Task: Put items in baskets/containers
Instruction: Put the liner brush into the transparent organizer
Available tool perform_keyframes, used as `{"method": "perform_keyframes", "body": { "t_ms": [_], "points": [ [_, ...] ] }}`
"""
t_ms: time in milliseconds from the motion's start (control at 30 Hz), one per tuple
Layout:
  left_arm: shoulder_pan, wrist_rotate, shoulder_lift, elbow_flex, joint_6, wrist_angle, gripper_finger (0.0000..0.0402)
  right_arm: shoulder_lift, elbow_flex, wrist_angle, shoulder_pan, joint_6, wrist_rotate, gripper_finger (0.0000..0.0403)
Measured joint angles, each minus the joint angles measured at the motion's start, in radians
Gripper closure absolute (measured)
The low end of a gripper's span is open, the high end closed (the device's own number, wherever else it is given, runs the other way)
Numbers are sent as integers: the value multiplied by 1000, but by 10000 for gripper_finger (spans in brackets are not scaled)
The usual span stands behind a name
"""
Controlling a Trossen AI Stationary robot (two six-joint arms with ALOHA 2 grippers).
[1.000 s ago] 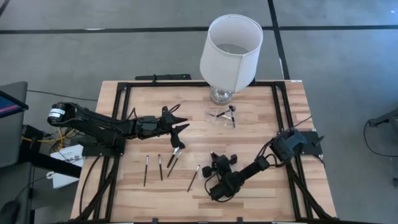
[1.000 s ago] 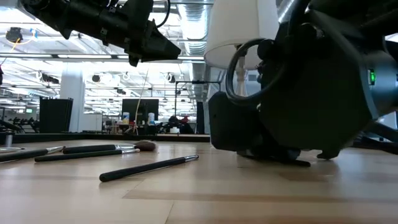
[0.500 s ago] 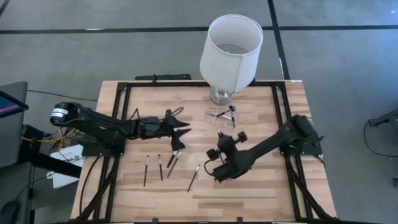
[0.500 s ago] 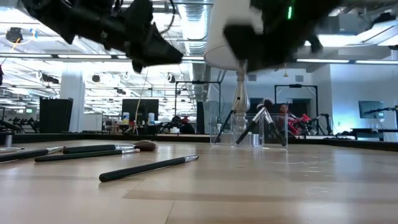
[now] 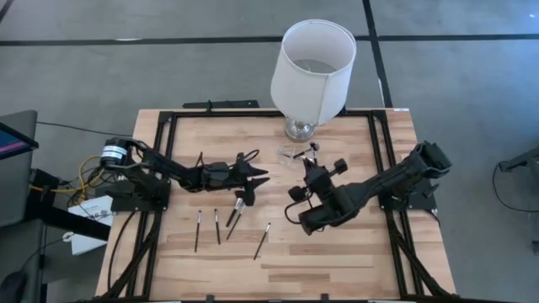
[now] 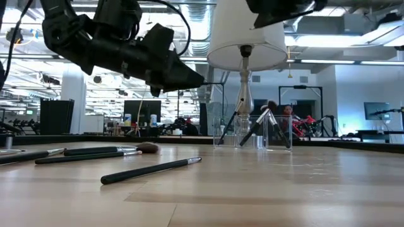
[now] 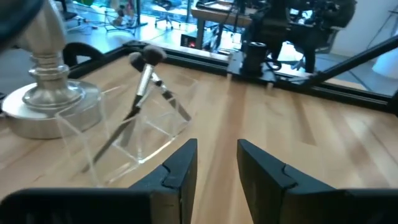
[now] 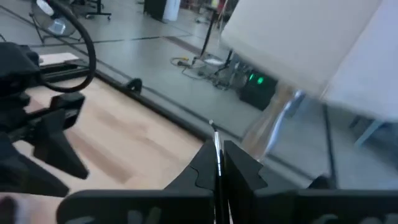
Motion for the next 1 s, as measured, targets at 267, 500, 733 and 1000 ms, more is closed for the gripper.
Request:
{"method": "perform_keyframes", "body": {
  "t_ms": [267,500,733,1000],
  "points": [
    [44,0,-45,0,1,8,291,-47,2,-37,4,-65,72,399],
    [61,0,-101,1,13,7,291,-151,2,-48,11,-148,67,397],
    [65,0,-116,1,65,7,291,-301,-13,-23,99,-269,126,397],
    [107,-3,-116,1,58,11,291,-330,-459,-18,58,308,214,399]
  ]
}}
